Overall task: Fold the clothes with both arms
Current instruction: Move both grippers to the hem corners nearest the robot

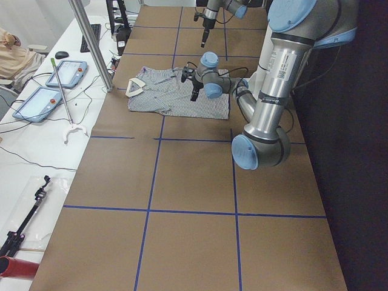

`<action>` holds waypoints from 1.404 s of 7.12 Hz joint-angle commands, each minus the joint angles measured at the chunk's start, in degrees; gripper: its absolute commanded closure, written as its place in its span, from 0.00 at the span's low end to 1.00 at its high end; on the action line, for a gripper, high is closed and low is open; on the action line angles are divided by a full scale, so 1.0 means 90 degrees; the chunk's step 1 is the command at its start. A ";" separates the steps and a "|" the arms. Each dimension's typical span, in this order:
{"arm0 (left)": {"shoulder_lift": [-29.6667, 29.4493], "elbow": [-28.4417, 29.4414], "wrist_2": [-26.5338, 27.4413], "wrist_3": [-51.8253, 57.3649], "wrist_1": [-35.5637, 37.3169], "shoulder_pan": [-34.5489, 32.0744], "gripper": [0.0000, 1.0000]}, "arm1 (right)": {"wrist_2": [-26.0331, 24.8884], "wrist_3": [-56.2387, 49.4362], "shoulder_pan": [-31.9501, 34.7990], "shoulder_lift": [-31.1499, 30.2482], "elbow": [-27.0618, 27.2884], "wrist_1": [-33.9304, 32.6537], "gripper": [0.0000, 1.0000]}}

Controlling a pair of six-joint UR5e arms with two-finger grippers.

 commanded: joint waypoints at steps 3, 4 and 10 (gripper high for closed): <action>0.1036 -0.0328 0.0950 -0.1759 0.0027 0.1646 0.50 | -0.0676 0.0485 -0.0735 -0.0143 0.0091 -0.0010 0.08; 0.1076 -0.0298 0.1067 -0.1771 0.0027 0.1736 0.50 | -0.0686 0.0485 -0.0735 -0.0143 0.0091 0.0000 0.08; 0.1125 -0.0210 0.1098 -0.1781 0.0066 0.1873 0.50 | -0.0686 0.0485 -0.0735 -0.0133 0.0091 0.0000 0.08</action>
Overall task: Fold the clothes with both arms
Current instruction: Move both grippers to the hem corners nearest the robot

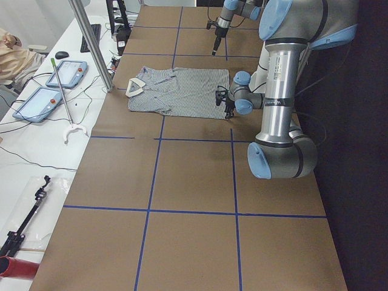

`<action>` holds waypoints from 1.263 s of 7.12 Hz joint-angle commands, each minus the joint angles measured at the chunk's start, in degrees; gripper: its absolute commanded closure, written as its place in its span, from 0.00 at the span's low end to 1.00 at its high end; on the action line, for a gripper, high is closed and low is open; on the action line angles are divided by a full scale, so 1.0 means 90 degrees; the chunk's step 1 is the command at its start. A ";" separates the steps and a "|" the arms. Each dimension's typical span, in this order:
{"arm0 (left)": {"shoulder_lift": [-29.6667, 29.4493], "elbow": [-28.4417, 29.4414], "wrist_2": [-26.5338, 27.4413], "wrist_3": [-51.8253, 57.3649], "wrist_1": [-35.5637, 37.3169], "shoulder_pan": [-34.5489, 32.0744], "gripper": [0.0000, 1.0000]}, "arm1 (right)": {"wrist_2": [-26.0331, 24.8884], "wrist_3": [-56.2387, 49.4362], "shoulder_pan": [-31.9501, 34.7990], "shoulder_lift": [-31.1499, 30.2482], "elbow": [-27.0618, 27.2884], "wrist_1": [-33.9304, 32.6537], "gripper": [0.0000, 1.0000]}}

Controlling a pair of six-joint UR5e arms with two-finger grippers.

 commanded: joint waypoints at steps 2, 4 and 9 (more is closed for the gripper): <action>0.0006 -0.0002 0.0001 0.0000 0.0067 -0.0003 0.50 | -0.0049 0.0000 0.0005 -0.0008 0.0000 -0.0009 0.07; 0.0006 0.0018 0.0001 0.0000 0.0067 -0.0003 0.50 | -0.0068 0.0000 0.0005 -0.0008 0.0000 -0.0009 0.07; 0.0036 0.0008 -0.0008 0.0000 0.0067 0.0036 0.67 | -0.0068 0.0000 0.0005 -0.0008 -0.0010 -0.0009 0.07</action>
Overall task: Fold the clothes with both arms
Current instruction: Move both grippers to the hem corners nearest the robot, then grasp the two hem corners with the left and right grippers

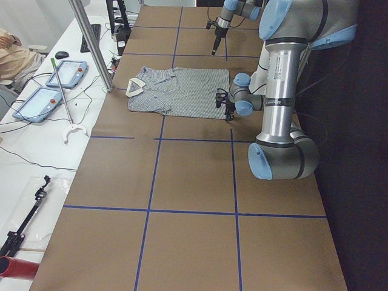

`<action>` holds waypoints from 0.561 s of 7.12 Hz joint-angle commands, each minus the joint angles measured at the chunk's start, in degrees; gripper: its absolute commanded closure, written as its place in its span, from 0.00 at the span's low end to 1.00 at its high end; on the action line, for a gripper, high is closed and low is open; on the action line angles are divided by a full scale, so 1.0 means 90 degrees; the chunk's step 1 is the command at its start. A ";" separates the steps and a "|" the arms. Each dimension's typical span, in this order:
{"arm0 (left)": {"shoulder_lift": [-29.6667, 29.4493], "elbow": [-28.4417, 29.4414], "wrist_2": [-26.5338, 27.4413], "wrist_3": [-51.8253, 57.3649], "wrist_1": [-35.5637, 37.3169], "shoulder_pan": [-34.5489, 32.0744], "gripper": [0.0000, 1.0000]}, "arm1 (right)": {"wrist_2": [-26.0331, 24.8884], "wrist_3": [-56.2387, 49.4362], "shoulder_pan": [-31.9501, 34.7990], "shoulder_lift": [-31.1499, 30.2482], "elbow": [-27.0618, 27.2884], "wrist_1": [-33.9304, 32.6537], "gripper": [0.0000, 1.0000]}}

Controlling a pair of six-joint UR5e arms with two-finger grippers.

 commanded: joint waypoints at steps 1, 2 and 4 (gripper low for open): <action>-0.0051 0.0008 -0.0001 -0.0008 -0.0010 0.0050 0.88 | 0.0000 0.0000 0.0000 0.0000 0.0000 0.0000 0.07; -0.0061 -0.0002 -0.0001 -0.0008 -0.0010 0.0051 1.00 | 0.0000 0.0000 0.0000 0.0000 0.0000 0.0000 0.07; -0.0080 -0.0012 -0.0011 -0.0008 -0.0010 0.0051 1.00 | -0.0058 0.0116 -0.0048 0.0000 -0.0019 -0.0019 0.20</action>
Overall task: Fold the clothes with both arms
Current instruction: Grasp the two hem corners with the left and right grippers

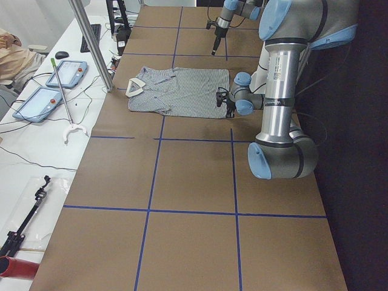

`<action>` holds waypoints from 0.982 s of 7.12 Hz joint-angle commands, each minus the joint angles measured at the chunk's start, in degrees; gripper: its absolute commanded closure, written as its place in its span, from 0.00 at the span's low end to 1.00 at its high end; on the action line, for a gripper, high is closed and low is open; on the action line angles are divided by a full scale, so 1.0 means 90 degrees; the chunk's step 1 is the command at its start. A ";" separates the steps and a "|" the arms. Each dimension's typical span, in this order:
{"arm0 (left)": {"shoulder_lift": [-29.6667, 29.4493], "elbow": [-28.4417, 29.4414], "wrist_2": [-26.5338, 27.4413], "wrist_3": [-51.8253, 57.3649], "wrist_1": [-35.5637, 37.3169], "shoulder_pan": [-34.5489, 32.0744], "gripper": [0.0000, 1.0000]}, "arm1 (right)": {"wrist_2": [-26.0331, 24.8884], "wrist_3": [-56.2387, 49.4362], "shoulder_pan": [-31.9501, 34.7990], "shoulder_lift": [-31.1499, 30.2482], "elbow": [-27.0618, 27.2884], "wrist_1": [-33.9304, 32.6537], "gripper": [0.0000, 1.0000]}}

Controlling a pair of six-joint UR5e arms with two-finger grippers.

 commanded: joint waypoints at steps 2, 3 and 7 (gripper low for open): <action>-0.0158 -0.0037 -0.0027 0.0010 0.0000 0.0003 1.00 | -0.0503 0.0938 -0.0596 0.0019 -0.0059 -0.0354 0.35; -0.0208 -0.0047 -0.0027 0.0010 0.0000 0.0003 1.00 | -0.0930 0.1395 -0.0986 0.0116 -0.0194 -0.0628 0.36; -0.0325 -0.0057 -0.0056 0.0000 0.0000 0.0003 1.00 | -0.1636 0.1565 -0.1614 0.0527 -0.1084 -0.0572 0.36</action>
